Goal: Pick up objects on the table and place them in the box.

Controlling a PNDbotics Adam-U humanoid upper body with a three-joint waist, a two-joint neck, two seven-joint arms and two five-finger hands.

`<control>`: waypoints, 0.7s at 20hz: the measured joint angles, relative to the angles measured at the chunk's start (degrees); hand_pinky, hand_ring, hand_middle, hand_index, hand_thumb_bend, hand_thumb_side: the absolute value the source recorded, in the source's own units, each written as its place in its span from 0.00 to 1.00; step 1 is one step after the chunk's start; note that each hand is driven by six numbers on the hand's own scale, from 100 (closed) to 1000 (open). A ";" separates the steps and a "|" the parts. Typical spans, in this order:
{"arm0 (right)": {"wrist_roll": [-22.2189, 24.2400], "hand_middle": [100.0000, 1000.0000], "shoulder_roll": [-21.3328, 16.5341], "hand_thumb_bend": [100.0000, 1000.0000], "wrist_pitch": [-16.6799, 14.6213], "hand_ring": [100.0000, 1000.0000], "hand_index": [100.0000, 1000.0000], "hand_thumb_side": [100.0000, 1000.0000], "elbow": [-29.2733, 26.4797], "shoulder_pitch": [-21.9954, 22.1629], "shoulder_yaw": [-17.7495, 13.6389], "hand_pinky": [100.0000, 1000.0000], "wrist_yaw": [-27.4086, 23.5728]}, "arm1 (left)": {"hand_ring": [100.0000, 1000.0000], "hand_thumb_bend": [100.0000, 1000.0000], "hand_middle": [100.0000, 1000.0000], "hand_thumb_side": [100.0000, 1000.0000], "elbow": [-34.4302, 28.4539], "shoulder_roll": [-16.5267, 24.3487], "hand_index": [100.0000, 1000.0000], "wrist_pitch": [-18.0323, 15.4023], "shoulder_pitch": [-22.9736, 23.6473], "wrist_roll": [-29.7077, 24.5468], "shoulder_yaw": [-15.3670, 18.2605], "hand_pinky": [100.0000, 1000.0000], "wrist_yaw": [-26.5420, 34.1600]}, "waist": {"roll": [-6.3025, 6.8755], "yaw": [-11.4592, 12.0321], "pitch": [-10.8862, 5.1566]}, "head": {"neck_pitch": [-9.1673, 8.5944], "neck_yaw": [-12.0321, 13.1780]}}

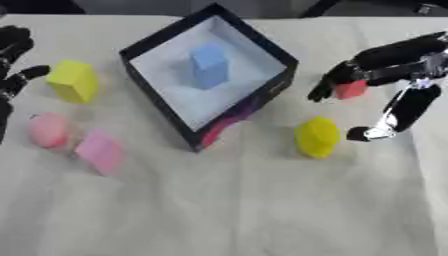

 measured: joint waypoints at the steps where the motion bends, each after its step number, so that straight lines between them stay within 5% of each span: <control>1: -0.01 0.80 0.31 0.20 -0.01 0.81 0.94 0.34 0.28 0.17 0.00 0.94 0.32 | 0.97 0.00 0.81 0.78 0.00 0.00 0.80 0.00 -0.04 -0.03 0.00 0.78 0.01 | 0.00 0.04 0.00 | 0.00 -0.06; 14: 0.57 0.79 4.29 0.19 0.56 0.79 0.92 0.40 5.06 1.75 -0.41 0.93 3.97 | 0.97 0.00 0.81 0.77 -0.01 -0.04 0.80 -0.11 -0.29 -0.29 -0.04 0.78 0.14 | 0.01 0.35 0.04 | -0.50 -0.28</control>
